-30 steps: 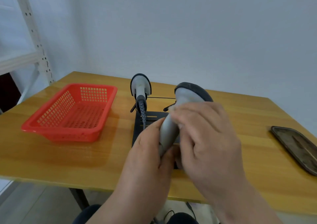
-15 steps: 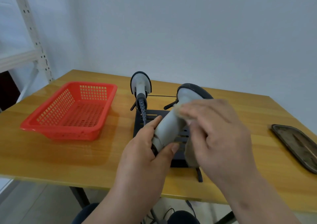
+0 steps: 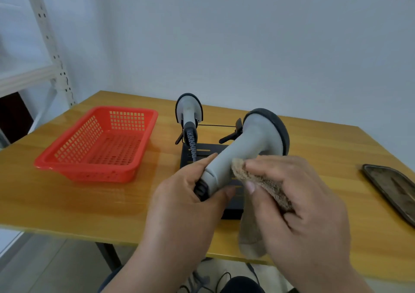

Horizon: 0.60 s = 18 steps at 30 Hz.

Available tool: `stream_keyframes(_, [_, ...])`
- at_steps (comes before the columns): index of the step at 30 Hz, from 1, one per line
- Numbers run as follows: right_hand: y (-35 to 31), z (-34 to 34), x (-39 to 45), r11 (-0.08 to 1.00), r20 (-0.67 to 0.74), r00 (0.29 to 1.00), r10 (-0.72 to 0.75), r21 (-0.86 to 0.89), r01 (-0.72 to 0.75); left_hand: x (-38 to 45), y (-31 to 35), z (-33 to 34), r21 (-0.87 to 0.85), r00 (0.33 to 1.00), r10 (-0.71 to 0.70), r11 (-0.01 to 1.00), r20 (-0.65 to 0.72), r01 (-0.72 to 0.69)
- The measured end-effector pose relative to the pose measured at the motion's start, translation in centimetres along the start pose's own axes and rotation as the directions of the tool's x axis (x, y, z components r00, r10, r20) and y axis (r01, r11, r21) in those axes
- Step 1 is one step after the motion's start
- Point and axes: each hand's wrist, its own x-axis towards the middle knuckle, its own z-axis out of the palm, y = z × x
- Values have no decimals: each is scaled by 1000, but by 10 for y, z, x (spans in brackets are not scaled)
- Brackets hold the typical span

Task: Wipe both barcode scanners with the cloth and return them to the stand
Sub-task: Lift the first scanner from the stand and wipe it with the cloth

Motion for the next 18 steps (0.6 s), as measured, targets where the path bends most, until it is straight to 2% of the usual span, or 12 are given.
stream_keyframes(4, [-17,11,10,972,18,973,-230,-37,231,-2,-3,7,288,976,216,935,-10,-205])
stream_keyframes(7, [-16,8,6,946,79,948,-309,-75,315,-2,-4,3,246,980,192,953,-48,-174])
stream_keyframes(11, [-3,0,-6,948,178,942,-283,-96,303,-2,-6,-3,274,987,141,955,-76,-116])
stream_keyframes(15, [-9,-4,4,971,32,974,-226,-77,228,0,-3,1,324,972,223,927,-75,-187])
stream_keyframes(16, [-13,-2,8,967,17,970,-244,-67,244,0,-5,3,334,968,241,920,-73,-204])
stream_keyframes(18, [-16,2,11,953,53,954,-296,-57,299,-1,-5,5,236,971,234,948,-57,-215])
